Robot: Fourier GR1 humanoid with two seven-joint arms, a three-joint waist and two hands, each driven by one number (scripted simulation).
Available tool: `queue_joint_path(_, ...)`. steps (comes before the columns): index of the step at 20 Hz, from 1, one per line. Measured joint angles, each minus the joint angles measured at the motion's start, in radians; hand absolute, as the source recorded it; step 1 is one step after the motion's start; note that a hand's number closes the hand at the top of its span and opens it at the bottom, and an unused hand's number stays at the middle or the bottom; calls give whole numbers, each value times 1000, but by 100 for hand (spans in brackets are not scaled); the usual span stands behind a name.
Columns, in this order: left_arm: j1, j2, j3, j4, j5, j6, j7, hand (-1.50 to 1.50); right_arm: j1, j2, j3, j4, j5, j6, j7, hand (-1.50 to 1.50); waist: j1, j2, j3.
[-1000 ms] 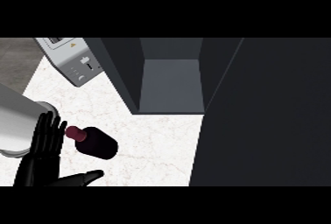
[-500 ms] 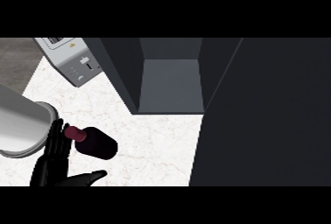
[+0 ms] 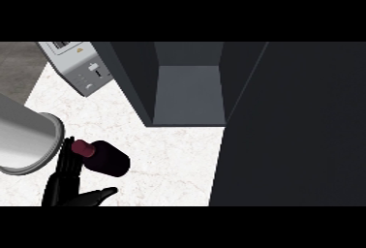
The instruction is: Pick up the wine, place it into the cabinet and close the cabinet
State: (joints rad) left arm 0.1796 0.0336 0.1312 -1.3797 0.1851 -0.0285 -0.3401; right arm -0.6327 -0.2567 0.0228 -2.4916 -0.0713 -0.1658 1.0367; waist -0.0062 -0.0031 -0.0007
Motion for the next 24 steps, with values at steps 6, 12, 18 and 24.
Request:
queue_joint_path(6, -68, -5, 30, 180, 26, -43, -95, -150, -24, -9, 6, 1, 1, -8, 14, -150, -2, 0, 0)
queue_joint_path(12, -135, 14, 58, 317, 49, -97, -159, -150, -15, 3, 31, 2, 6, -21, 10, -150, -2, 0, 0)
queue_joint_path(18, -189, 25, 65, 442, 32, -119, -240, -150, -24, -16, -4, 3, 1, -22, 18, -150, -2, 1, 0)
queue_joint_path(24, -278, 28, 94, 571, 62, -165, -285, 150, -15, -13, 3, 2, -1, -28, 17, -150, -6, 1, 0)
